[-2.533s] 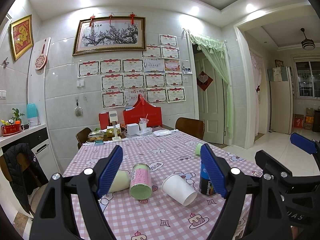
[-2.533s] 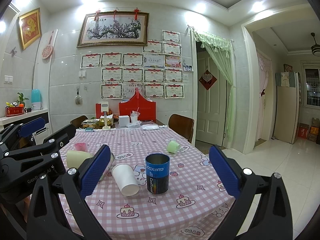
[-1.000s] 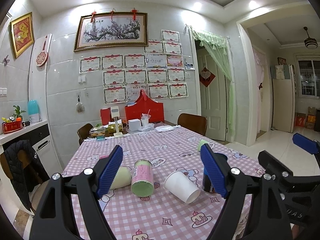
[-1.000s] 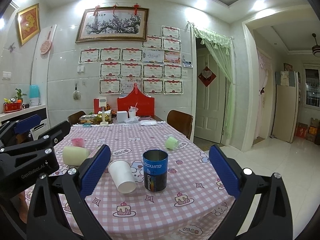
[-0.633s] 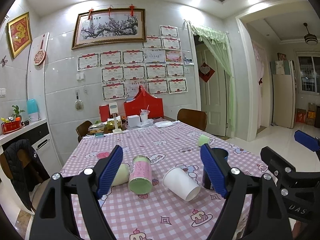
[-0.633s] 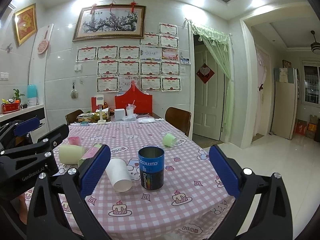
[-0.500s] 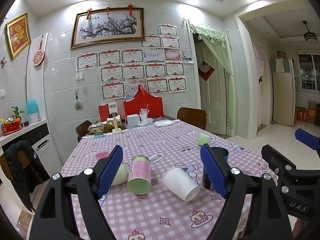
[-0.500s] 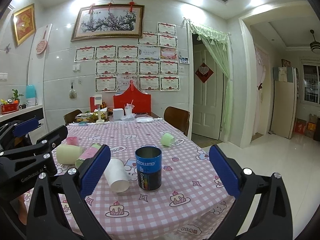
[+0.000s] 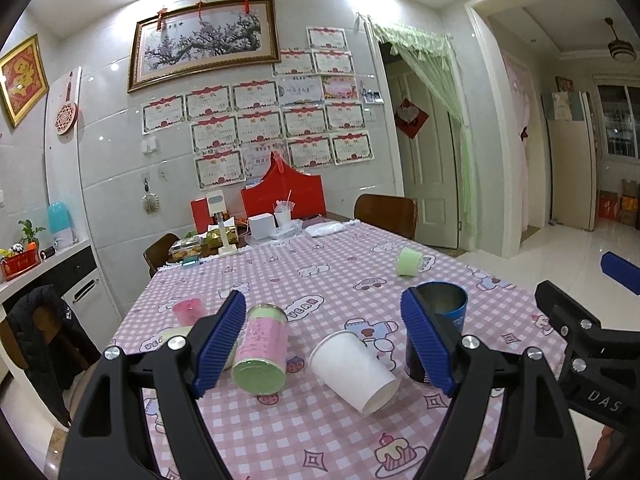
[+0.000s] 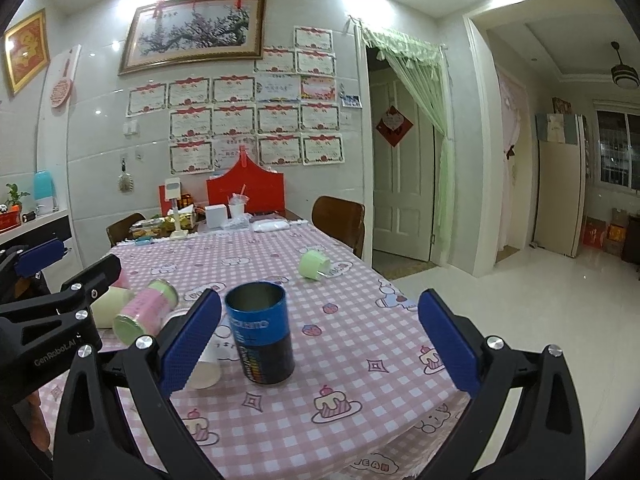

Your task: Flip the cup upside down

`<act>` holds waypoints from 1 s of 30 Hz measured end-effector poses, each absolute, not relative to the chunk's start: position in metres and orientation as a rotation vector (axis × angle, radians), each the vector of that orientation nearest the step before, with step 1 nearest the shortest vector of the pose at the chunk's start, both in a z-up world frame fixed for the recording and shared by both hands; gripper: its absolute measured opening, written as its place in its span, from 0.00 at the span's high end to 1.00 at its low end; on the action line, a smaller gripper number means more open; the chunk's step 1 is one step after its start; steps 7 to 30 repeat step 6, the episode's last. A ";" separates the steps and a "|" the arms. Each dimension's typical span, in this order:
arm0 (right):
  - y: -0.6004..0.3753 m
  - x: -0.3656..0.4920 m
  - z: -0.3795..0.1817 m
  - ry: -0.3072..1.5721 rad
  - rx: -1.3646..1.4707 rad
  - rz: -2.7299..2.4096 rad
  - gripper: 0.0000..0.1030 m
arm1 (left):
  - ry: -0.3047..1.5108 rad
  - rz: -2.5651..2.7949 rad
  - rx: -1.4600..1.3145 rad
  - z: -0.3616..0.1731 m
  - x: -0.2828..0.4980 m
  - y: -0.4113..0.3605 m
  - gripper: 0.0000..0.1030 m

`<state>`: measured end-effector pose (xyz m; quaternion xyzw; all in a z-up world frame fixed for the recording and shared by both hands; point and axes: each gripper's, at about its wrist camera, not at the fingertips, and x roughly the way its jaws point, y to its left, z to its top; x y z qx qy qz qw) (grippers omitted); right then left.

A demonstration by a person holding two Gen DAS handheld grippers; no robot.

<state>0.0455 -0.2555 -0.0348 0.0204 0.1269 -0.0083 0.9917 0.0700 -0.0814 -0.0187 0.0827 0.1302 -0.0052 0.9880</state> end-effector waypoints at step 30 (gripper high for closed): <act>-0.267 0.075 -0.051 0.315 0.058 -0.044 0.08 | 0.320 0.012 0.189 -0.035 0.101 -0.093 0.24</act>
